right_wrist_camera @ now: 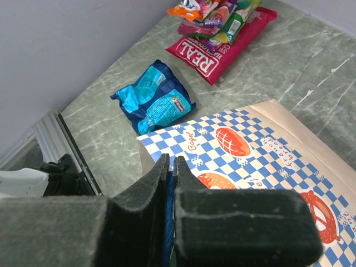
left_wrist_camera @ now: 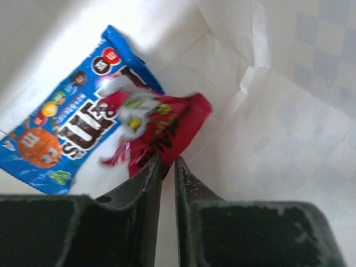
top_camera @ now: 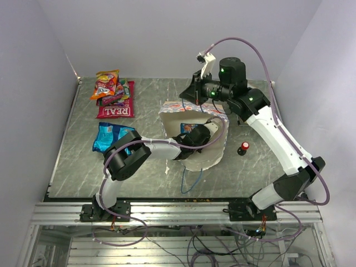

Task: Take the snacks out of the paper bag
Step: Take out the snack from the paper bag.

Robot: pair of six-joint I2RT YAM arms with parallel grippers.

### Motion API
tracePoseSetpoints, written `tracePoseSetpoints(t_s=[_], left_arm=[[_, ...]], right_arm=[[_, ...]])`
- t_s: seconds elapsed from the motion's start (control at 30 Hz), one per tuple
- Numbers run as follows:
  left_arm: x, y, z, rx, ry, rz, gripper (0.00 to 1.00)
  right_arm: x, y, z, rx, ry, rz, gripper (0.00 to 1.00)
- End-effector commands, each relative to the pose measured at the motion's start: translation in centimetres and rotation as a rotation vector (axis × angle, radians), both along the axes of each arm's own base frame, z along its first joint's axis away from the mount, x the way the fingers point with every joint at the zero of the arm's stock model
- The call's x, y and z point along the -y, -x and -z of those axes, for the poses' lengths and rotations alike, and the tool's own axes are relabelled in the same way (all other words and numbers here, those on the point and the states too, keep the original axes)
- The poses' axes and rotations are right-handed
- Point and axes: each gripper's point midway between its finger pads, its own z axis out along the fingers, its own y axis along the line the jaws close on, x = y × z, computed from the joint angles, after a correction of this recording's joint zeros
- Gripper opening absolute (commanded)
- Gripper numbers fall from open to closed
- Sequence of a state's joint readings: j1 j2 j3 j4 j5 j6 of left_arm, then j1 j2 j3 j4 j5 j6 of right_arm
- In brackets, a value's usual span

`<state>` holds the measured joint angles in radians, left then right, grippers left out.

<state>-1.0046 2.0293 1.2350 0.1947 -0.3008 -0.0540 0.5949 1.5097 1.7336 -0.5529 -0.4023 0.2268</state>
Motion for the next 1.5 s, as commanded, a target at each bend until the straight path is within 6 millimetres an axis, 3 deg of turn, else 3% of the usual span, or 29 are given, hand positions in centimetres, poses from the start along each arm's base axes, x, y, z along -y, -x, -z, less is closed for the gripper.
tracePoseSetpoints(t_s=[0.0, 0.1, 0.23, 0.33, 0.57, 0.67, 0.9, 1.2, 1.33, 1.47], left_arm=[[0.2, 1.0, -0.9, -0.055, 0.027, 0.027, 0.21], [0.8, 2.0, -1.4, -0.101, 0.070, 0.056, 0.16], [1.4, 3.3, -2.4, -0.167, 0.128, 0.076, 0.10], [1.5, 3.7, -3.7, -0.174, 0.142, 0.079, 0.07], [-0.6, 5.4, -5.7, -0.173, 0.138, 0.091, 0.07], [-1.9, 5.8, -7.2, -0.160, 0.129, 0.087, 0.07], [-3.6, 6.9, -12.7, -0.111, 0.185, 0.102, 0.07], [-6.5, 10.4, -17.8, -0.127, 0.290, 0.148, 0.07], [-8.4, 11.4, -21.4, -0.126, 0.366, 0.101, 0.07], [-11.5, 10.8, -26.4, -0.077, 0.440, -0.047, 0.07]], right_arm=[[-0.4, -0.3, -0.4, 0.009, 0.002, -0.009, 0.00], [0.0, -0.6, 0.6, -0.003, 0.025, 0.014, 0.00], [-0.1, -0.6, -0.2, -0.002, 0.019, 0.004, 0.00], [-0.1, -0.7, 0.4, 0.000, 0.015, 0.014, 0.00], [0.0, -1.5, -0.1, 0.046, 0.037, 0.023, 0.00], [0.3, -1.8, 0.9, 0.042, 0.068, 0.035, 0.00], [0.0, -2.2, 2.2, 0.011, 0.079, 0.033, 0.00], [0.0, -3.4, 1.0, 0.032, 0.034, 0.092, 0.00], [0.5, -3.9, 1.4, 0.048, 0.059, 0.120, 0.00], [0.6, -4.6, 1.5, 0.064, 0.082, 0.136, 0.00]])
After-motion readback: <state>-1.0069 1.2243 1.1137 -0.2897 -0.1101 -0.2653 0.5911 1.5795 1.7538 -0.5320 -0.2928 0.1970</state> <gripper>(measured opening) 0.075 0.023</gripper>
